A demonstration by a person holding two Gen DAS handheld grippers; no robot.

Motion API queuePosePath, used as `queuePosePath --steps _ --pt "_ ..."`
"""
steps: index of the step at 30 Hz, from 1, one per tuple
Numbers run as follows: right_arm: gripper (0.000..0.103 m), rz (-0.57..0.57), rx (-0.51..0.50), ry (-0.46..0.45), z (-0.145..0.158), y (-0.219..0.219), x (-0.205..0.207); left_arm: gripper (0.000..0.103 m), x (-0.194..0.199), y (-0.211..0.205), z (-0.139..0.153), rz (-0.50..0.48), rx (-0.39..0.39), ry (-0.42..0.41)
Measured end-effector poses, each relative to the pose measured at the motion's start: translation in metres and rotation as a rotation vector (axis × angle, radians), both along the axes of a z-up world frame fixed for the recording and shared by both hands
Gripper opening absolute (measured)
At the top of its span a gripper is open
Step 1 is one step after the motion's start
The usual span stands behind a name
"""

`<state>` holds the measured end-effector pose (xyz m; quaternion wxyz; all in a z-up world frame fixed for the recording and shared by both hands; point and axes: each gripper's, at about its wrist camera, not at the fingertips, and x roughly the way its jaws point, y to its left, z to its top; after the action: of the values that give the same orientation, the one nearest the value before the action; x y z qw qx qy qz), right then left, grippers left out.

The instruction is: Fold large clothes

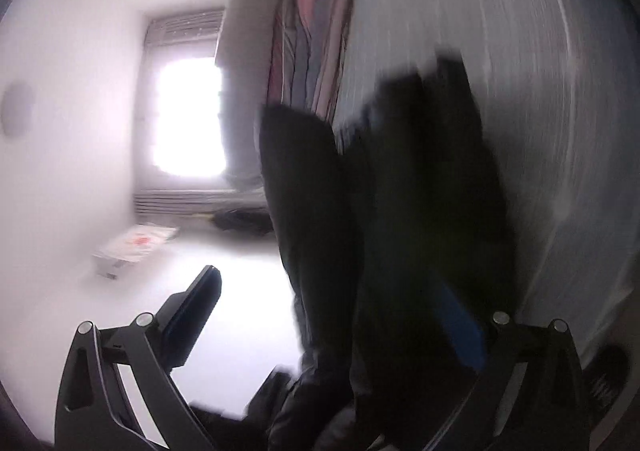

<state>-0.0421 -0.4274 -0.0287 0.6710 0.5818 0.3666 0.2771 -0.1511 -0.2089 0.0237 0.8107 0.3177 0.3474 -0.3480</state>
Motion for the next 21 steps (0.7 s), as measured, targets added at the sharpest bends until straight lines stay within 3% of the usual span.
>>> queuePosePath --steps 3,6,11,12,13,15,18,21 --pt "0.097 -0.058 -0.089 -0.094 0.030 -0.008 0.004 0.074 -0.006 0.037 0.021 0.017 -0.061 0.031" --pt "0.097 -0.004 -0.151 -0.150 0.053 -0.002 0.025 0.075 -0.009 0.077 0.042 0.088 -0.181 0.092" --pt "0.093 0.109 -0.314 -0.134 0.057 0.027 0.071 0.078 0.007 0.148 0.063 0.285 -0.353 0.166" --pt "0.082 0.129 -0.331 -0.136 0.056 0.035 0.076 0.079 0.009 0.159 0.063 0.315 -0.376 0.170" --pt "0.054 0.168 -0.364 -0.141 0.057 0.046 0.084 0.079 0.016 0.175 0.067 0.359 -0.412 0.181" --pt "0.029 0.226 -0.430 -0.152 0.063 0.062 0.087 0.080 0.028 0.200 0.068 0.431 -0.468 0.204" --pt "0.022 0.247 -0.479 -0.244 0.089 0.070 0.077 0.080 0.042 0.231 0.071 0.513 -0.545 0.218" --pt "0.020 0.208 -0.460 -0.347 0.116 0.059 0.045 0.082 0.061 0.239 0.075 0.533 -0.629 0.231"
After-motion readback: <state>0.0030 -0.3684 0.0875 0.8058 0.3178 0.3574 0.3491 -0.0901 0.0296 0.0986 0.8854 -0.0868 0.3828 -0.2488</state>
